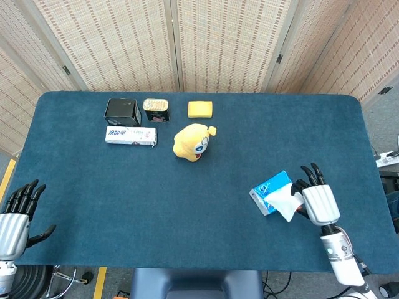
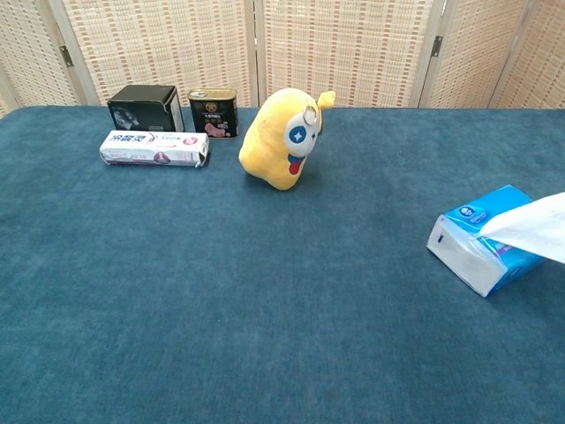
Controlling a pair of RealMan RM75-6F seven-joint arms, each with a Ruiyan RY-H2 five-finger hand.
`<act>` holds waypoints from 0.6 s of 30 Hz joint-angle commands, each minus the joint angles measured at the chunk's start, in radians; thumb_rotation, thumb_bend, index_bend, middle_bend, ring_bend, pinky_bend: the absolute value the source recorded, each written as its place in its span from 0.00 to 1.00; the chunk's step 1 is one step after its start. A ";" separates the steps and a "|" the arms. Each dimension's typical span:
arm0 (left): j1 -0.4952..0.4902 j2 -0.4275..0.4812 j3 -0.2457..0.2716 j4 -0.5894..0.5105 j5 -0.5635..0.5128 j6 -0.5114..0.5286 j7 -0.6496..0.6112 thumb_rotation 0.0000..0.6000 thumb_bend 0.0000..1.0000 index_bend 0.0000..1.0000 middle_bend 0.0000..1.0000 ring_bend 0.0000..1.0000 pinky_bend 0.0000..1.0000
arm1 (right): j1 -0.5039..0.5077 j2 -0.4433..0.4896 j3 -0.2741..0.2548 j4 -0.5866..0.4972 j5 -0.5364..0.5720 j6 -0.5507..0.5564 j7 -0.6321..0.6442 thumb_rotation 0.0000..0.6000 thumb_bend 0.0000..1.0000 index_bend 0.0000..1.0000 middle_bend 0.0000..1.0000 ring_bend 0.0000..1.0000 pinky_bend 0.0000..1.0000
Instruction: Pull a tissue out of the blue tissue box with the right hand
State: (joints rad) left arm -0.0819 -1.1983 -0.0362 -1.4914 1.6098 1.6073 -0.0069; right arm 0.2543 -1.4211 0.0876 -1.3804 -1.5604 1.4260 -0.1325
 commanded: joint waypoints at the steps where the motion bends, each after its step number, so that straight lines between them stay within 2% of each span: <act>1: 0.000 0.000 -0.001 0.000 -0.001 0.000 0.001 1.00 0.24 0.00 0.00 0.00 0.13 | -0.031 0.044 -0.012 -0.050 -0.086 0.113 0.059 1.00 0.46 0.74 0.52 0.13 0.05; 8: 0.003 0.001 0.000 -0.001 0.003 0.006 0.003 1.00 0.24 0.00 0.00 0.00 0.13 | -0.116 0.144 -0.061 -0.153 -0.283 0.372 0.121 1.00 0.44 0.74 0.53 0.13 0.05; 11: 0.004 0.001 0.001 -0.003 0.005 0.009 0.004 1.00 0.24 0.00 0.00 0.00 0.13 | -0.147 0.160 -0.087 -0.156 -0.336 0.429 0.133 1.00 0.44 0.74 0.52 0.13 0.05; 14: 0.005 0.002 0.002 -0.003 0.007 0.010 0.006 1.00 0.23 0.00 0.00 0.00 0.13 | -0.164 0.153 -0.114 -0.130 -0.355 0.429 0.141 1.00 0.44 0.74 0.52 0.13 0.05; 18: 0.005 0.001 0.003 -0.005 0.008 0.010 0.008 1.00 0.24 0.00 0.00 0.00 0.13 | -0.160 0.129 -0.146 -0.085 -0.341 0.354 0.155 1.00 0.44 0.74 0.52 0.13 0.05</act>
State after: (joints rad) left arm -0.0766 -1.1968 -0.0332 -1.4962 1.6177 1.6176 0.0012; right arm 0.0949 -1.2801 -0.0390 -1.4901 -1.9086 1.8215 0.0108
